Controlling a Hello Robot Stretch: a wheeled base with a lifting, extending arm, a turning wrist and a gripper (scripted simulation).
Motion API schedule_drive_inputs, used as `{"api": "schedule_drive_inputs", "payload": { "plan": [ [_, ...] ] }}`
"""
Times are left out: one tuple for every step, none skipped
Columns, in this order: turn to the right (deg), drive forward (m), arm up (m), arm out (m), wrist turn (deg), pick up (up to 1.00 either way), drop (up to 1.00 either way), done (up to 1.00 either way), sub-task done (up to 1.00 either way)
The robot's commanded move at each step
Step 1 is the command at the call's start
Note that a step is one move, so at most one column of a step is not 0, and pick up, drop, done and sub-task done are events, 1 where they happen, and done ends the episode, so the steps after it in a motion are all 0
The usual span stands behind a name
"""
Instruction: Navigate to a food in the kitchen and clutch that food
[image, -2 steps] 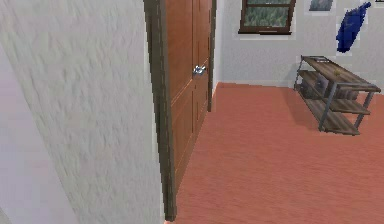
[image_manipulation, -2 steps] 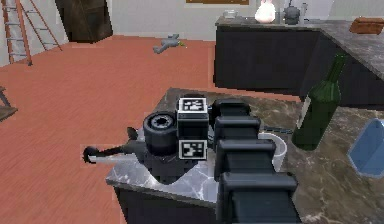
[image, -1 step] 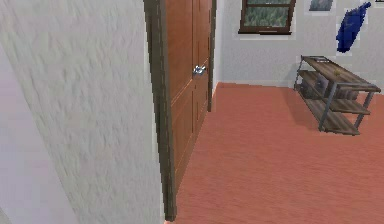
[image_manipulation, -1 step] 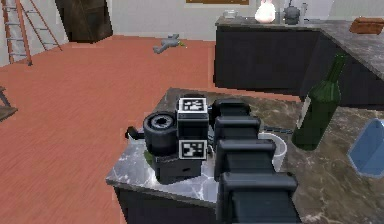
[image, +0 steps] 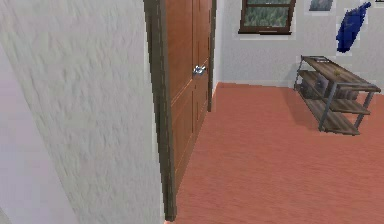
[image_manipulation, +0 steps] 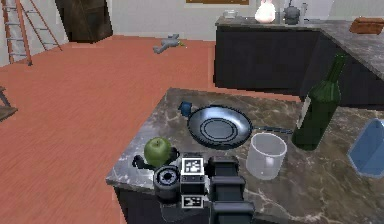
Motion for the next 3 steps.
{"api": "schedule_drive_inputs", "payload": {
  "plan": [
    [0.0,0.00,0.00,0.00,0.0,1.00,0.00,0.00,0.00],
    [0.0,0.00,0.10,0.00,0.0,0.00,0.00,0.00,0.00],
    [0.0,0.00,0.00,0.00,0.0,0.00,0.00,1.00,0.00]
  ]
}}
